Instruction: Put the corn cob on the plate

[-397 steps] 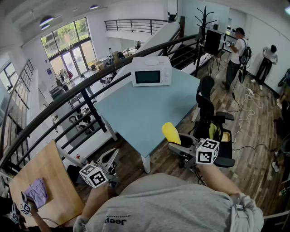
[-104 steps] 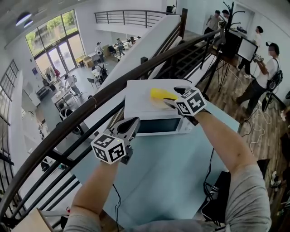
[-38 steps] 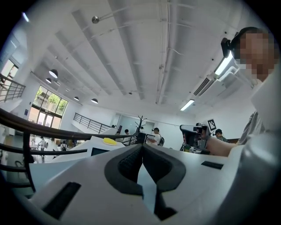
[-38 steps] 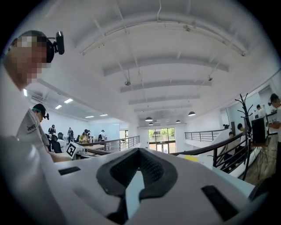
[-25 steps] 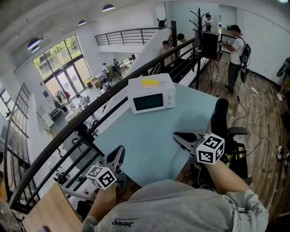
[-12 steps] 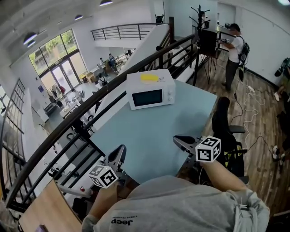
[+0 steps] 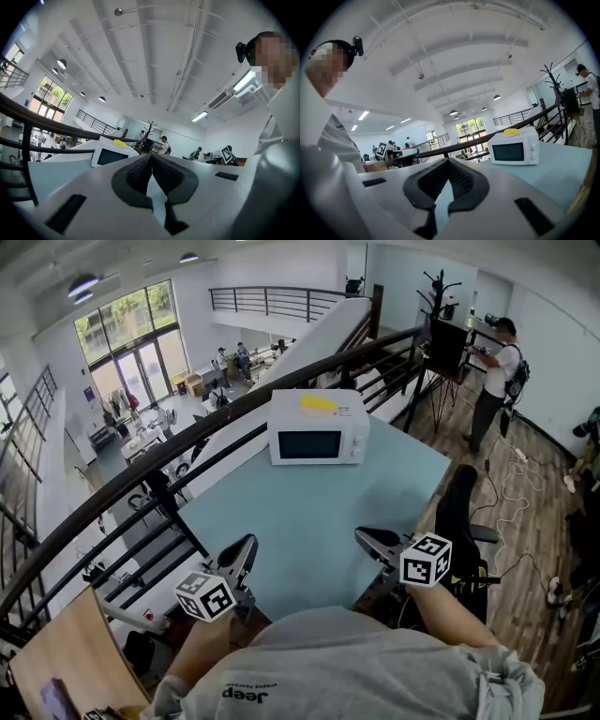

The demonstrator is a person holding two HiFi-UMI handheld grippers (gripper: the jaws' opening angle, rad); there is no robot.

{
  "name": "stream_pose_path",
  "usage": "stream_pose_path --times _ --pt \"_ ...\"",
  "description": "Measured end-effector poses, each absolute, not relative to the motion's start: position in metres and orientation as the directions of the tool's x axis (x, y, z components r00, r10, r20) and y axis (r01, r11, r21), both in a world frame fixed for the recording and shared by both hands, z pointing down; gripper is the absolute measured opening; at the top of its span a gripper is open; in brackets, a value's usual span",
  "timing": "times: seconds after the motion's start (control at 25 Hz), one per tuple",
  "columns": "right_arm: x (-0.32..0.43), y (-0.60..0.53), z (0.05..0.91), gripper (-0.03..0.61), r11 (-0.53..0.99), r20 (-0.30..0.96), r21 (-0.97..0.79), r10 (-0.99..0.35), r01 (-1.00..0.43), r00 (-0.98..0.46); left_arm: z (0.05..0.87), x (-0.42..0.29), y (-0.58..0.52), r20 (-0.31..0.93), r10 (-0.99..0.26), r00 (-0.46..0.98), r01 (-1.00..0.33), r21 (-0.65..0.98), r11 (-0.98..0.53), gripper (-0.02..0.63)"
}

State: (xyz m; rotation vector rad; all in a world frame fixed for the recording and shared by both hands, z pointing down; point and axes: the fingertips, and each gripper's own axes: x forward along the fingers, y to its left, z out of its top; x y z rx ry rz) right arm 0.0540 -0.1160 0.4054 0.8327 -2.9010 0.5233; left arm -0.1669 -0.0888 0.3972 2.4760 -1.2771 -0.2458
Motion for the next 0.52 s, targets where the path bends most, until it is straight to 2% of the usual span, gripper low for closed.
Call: stream_pose_path --times 0.52 --pt "0.056 -0.126 0.406 0.015 0.807 0.162 -0.294 -0.487 -0.513 -0.858 0.400 -0.164 -0.099 0.008 -0.819 0.574 -0.760 0.377 -0.529 0.018"
